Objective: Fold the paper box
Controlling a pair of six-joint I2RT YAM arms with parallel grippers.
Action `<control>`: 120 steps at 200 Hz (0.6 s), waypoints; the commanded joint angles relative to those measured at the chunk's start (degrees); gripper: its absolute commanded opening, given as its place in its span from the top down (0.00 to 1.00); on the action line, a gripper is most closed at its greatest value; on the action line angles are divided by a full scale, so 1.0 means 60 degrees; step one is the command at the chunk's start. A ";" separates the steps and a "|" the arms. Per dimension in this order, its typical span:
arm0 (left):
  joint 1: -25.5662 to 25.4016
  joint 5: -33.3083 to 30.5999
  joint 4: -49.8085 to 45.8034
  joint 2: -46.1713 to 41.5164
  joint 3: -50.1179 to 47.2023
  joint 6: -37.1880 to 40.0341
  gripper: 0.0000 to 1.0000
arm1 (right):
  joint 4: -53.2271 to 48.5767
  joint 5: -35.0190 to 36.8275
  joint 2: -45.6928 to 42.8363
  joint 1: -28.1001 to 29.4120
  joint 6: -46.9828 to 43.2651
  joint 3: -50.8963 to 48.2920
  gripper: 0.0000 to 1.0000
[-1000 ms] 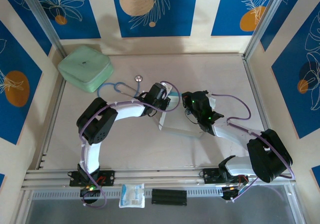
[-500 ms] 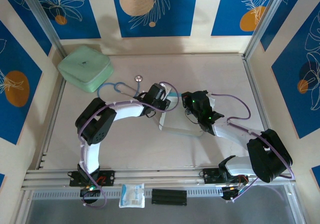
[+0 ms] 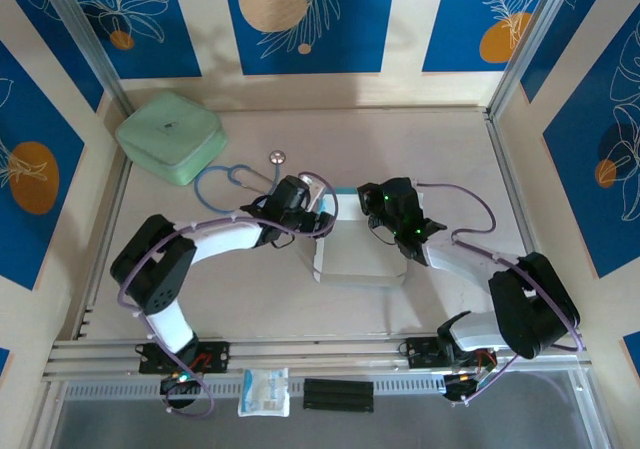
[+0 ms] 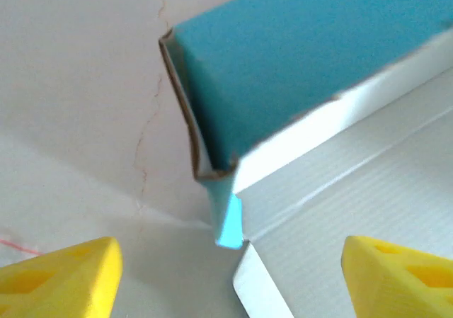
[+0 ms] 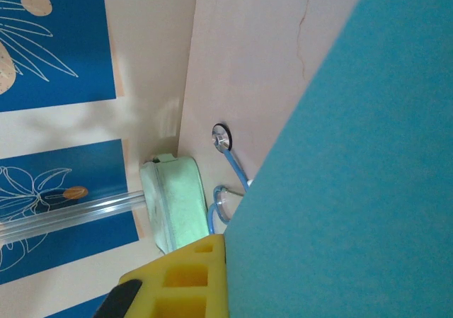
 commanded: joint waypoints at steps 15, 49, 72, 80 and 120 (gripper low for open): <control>0.0173 0.0261 -0.0850 -0.1983 -0.0456 -0.0783 0.14 | 0.0111 -0.0488 0.0158 -0.0024 -0.0279 0.0281 1.00; 0.0782 0.0324 -0.2296 -0.3497 -0.0195 -0.3349 0.01 | 0.0313 -0.0624 0.0101 0.0195 -0.0357 0.0023 1.00; 0.1315 0.0742 -0.4018 -0.3332 0.0570 -0.4897 0.00 | 0.0218 -0.0560 0.0005 0.0462 -0.0454 -0.0082 0.98; 0.1414 0.1052 -0.4205 -0.3208 0.0740 -0.5132 0.00 | 0.0194 -0.0488 -0.0018 0.0566 -0.0473 -0.0114 0.97; 0.1427 0.2496 -0.3296 -0.2561 0.0757 -0.6167 0.03 | 0.0235 -0.0390 -0.0003 0.0770 -0.0342 -0.0268 0.94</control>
